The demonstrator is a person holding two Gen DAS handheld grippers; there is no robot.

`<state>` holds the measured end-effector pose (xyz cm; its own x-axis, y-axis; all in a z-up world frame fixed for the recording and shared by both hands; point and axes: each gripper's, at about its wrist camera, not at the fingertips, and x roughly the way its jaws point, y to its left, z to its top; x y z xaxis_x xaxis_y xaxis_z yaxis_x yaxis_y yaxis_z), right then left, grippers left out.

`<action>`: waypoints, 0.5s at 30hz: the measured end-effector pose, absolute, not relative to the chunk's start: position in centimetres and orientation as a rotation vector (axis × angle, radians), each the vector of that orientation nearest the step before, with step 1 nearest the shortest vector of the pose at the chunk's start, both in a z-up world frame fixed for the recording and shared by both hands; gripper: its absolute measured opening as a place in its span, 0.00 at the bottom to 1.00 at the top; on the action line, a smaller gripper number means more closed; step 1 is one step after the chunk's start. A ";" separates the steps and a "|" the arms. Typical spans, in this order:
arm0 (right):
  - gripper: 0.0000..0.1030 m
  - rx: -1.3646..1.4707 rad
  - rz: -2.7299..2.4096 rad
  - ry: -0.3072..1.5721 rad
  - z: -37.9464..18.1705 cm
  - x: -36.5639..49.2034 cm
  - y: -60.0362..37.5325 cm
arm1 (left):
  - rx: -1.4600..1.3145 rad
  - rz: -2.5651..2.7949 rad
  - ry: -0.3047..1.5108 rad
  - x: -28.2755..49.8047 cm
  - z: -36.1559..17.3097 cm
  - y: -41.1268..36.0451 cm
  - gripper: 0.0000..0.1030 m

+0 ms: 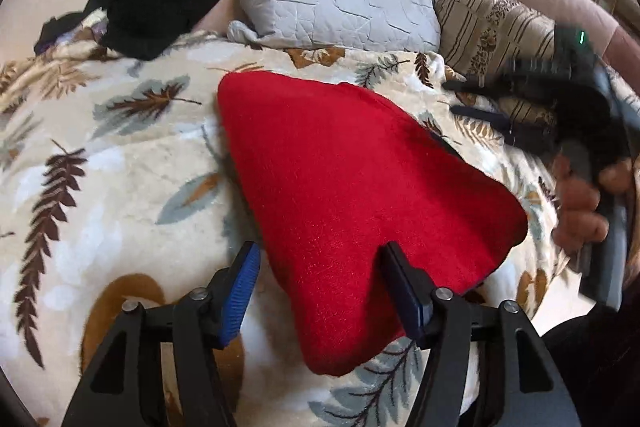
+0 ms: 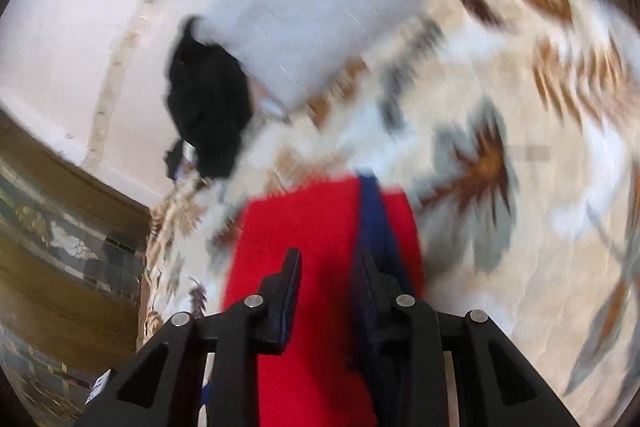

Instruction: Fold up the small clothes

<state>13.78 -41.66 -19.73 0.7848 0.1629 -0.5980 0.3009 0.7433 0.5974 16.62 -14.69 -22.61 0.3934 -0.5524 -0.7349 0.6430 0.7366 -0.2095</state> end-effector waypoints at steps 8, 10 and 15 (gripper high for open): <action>0.30 0.699 -0.123 0.957 -24.3 20.9 -40.4 | 0.207 -0.732 0.871 16.0 -23.6 -16.0 0.69; 0.30 0.730 -0.110 0.967 -25.7 20.9 -41.0 | 0.232 -0.732 0.856 15.7 -23.5 -16.1 0.69; 0.30 0.712 -0.085 0.904 -22.7 17.7 -41.2 | 0.234 -0.711 0.826 15.3 -22.8 -15.9 0.69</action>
